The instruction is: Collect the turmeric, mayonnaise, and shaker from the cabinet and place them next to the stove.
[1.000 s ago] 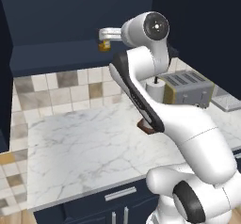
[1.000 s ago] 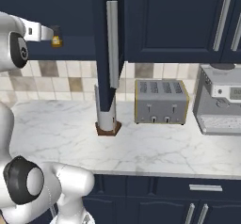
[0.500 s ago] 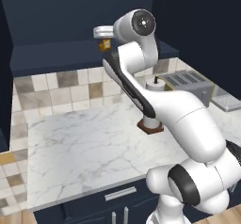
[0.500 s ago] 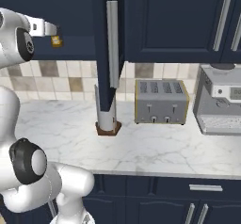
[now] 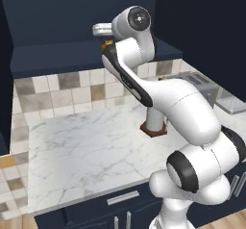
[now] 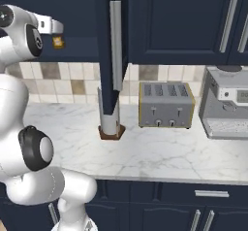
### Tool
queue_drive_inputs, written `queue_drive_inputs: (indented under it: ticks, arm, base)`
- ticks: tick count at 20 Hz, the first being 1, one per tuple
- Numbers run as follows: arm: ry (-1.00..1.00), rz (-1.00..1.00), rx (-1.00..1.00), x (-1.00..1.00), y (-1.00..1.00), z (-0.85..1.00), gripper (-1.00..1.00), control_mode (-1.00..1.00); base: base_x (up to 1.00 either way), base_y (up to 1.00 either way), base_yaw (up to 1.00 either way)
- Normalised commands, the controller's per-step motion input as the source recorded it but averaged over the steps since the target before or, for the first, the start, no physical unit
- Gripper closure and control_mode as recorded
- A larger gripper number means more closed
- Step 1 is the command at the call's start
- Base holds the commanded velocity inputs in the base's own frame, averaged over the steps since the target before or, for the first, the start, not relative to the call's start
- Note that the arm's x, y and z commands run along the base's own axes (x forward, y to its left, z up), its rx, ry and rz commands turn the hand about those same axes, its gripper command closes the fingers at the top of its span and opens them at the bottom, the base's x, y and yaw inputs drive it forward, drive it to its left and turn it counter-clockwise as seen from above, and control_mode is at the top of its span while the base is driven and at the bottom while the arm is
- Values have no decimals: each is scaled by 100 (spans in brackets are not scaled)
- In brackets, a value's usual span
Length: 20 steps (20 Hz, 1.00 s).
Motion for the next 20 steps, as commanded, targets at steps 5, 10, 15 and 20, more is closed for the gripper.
queue_drive_inputs:
  ticks: [5,10,15,20]
  arm:
    - [0,0,0,18,0,-9,-100,-100]
    - [0,0,0,23,0,-20,-100,-100]
    - [0,0,0,22,0,-16,-100,-100]
    - [0,0,0,24,2,-14,-100,-100]
  base:
    - [0,0,0]
    - [0,0,0]
    - [0,0,0]
    - [0,0,0]
